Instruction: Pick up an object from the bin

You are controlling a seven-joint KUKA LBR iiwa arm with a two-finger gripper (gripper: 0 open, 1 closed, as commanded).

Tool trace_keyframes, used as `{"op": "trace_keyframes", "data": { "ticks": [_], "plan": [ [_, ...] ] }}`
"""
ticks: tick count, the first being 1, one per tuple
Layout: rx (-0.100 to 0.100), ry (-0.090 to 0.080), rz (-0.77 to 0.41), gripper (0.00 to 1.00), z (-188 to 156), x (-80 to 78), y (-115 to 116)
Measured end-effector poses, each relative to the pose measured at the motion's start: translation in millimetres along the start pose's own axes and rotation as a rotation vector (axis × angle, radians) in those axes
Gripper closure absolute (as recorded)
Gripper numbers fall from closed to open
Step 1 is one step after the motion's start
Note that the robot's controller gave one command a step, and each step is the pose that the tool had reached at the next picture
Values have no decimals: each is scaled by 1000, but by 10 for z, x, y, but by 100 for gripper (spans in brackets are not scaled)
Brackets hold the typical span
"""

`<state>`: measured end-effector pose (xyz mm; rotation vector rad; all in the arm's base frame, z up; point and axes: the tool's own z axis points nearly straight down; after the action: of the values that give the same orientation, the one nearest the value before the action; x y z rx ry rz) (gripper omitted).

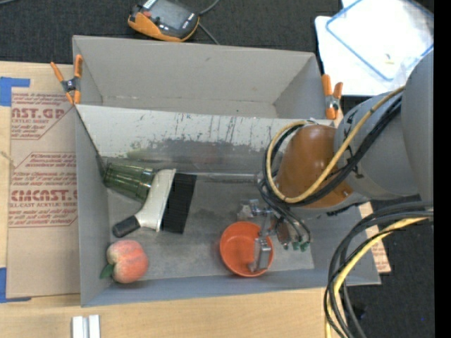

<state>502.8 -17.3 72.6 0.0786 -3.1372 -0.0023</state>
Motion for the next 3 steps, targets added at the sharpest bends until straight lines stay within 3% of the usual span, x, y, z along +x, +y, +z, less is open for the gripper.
{"op": "trace_keyframes", "data": {
  "ticks": [1, 2, 3],
  "plan": [
    [9, -19, -257, 0, 24, 33, 306],
    [0, -11, 212, 100, 19, 118, 386],
    [0, -11, 212, 100, 19, 118, 386]
  ]
}}
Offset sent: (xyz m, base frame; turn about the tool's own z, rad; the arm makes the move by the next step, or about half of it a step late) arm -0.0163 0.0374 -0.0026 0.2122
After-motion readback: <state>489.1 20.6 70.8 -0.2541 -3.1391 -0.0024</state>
